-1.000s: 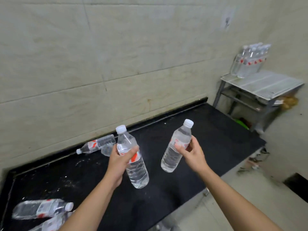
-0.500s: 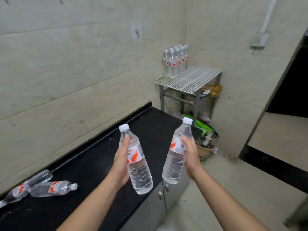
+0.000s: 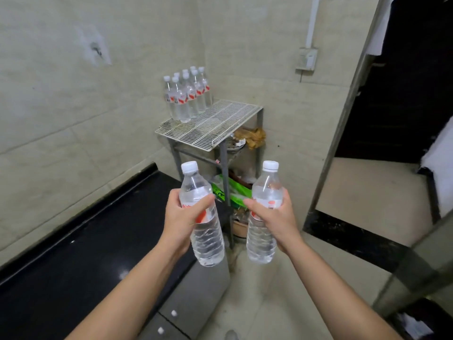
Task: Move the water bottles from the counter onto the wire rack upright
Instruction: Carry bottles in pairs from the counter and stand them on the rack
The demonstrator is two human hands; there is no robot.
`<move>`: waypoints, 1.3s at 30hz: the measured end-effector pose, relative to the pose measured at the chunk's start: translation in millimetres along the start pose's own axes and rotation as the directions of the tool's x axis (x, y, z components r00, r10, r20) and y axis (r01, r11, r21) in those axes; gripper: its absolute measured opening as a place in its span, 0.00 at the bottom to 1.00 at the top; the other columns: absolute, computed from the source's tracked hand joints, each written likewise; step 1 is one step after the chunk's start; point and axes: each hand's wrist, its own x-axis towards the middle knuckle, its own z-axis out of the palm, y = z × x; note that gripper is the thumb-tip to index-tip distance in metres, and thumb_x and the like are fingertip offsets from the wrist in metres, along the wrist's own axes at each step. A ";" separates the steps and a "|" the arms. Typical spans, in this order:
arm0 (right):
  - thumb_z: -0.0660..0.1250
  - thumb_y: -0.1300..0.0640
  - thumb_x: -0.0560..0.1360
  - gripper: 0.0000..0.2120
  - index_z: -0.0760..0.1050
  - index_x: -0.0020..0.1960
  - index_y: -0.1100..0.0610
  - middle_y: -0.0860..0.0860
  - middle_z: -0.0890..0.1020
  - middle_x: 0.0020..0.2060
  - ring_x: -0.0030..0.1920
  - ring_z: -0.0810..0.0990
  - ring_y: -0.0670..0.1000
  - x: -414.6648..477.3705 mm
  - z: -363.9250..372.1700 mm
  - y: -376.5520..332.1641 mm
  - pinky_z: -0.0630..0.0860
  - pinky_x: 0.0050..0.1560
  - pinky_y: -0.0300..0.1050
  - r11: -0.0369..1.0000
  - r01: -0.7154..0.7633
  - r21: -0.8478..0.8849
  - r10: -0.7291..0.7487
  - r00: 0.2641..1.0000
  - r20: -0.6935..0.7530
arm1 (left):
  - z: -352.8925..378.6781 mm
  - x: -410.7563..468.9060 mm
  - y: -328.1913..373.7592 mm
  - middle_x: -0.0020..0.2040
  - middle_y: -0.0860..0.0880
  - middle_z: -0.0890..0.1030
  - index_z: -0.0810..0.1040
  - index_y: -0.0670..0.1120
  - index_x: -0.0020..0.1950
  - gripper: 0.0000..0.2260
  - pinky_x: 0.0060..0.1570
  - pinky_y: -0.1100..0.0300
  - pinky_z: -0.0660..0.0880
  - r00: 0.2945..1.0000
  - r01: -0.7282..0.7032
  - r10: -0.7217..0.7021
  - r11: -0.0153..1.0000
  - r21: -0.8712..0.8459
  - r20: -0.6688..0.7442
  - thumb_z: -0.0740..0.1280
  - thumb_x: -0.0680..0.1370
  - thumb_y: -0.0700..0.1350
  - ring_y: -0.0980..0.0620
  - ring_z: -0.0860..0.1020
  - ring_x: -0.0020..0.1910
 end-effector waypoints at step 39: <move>0.82 0.40 0.60 0.34 0.77 0.62 0.49 0.40 0.74 0.48 0.49 0.77 0.44 721.6 80.5 -64.4 0.70 0.46 0.38 0.816 0.544 -0.196 -0.377 0.758 0.533 | 231.9 551.4 42.8 0.52 0.55 0.86 0.83 0.52 0.60 0.25 0.52 0.44 0.83 0.764 -0.101 0.306 0.926 0.363 -0.569 0.83 0.65 0.51 0.53 0.85 0.52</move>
